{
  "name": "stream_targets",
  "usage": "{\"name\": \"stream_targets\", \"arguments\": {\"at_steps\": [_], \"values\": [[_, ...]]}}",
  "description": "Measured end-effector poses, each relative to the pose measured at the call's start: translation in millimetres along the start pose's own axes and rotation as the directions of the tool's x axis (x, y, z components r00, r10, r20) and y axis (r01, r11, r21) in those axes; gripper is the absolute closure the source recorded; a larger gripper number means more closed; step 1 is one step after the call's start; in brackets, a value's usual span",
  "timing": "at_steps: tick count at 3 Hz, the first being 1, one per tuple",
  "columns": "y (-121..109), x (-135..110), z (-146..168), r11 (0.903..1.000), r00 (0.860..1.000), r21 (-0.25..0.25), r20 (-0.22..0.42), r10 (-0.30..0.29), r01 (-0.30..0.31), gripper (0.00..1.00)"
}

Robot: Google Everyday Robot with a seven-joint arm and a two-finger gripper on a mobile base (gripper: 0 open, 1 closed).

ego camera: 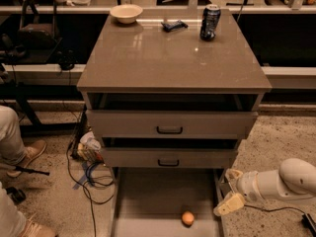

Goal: Pick orange from bottom drawer and place on counter

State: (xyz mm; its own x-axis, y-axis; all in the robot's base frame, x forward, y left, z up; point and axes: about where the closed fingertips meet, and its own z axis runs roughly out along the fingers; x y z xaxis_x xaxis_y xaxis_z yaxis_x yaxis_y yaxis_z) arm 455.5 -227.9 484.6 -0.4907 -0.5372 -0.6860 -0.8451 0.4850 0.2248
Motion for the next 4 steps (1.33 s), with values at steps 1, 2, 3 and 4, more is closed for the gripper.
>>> {"name": "stream_targets", "arguments": {"at_steps": [1,2,3,4], "values": [[0.0,0.0,0.0,1.0,1.0,0.0,0.0,0.0,0.0,0.0],[0.2,3.3,7.8,0.9998,1.0,-0.01,0.009,-0.018,0.018,0.0],[-0.3,21.1,45.8,0.9967,0.997,-0.023,0.031,-0.078,0.078,0.0],[4.0,50.3,103.0,0.9911,0.989,-0.038,0.079,-0.124,0.128,0.0]]}}
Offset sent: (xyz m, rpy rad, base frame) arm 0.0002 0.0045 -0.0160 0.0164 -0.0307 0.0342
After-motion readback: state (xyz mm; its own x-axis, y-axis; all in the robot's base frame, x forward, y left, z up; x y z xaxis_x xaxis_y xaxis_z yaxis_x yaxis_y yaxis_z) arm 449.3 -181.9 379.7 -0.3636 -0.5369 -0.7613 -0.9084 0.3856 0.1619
